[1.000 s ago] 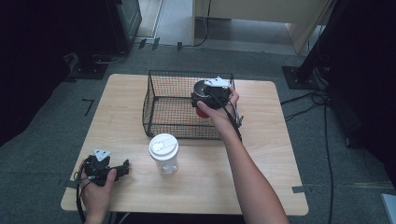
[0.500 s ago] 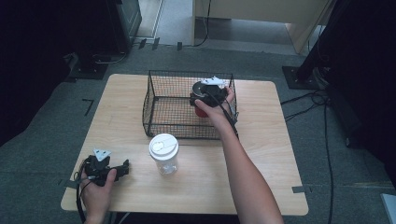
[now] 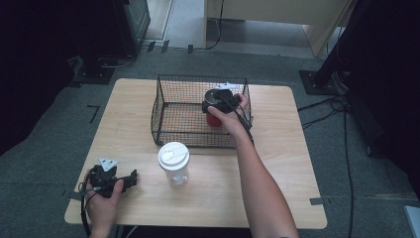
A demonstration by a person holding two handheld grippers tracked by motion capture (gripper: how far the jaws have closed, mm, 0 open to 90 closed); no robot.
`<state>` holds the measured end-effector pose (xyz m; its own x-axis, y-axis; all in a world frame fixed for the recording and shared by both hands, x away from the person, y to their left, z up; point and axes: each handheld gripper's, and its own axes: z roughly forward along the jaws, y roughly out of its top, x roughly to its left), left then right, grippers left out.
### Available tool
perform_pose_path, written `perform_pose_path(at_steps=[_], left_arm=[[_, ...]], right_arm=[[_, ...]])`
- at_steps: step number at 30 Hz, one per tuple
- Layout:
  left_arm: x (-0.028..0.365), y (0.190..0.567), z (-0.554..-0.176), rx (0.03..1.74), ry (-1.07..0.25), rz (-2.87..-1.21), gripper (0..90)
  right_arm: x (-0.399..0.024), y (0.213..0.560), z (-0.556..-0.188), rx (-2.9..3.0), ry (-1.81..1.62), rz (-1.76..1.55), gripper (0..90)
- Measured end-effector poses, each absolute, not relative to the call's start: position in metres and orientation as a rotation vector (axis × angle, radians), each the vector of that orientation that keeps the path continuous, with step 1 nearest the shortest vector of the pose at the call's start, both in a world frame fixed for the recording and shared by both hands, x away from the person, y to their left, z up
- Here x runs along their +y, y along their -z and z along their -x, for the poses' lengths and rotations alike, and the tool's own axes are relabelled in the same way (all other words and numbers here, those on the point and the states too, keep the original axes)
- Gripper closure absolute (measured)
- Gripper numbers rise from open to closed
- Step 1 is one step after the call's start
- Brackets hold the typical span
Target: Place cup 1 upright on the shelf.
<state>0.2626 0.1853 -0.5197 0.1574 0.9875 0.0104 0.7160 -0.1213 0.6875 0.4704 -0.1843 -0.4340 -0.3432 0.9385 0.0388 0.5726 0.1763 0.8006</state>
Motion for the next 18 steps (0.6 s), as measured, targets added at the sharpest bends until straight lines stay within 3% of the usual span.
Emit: perform_pose_path(at_steps=[14,18], left_arm=[[0.1853,0.5198,-0.2627,1.614,-0.655,-1.899,0.0],[0.1853,0.5198,-0.2627,1.614,-0.655,-1.899,0.0]], right_arm=[[-0.1857,0.4316,-0.4724,2.016,-1.005,-1.462,6.5],[-0.1842,0.4298,-0.4716,2.055,-0.994,-1.448,0.0]])
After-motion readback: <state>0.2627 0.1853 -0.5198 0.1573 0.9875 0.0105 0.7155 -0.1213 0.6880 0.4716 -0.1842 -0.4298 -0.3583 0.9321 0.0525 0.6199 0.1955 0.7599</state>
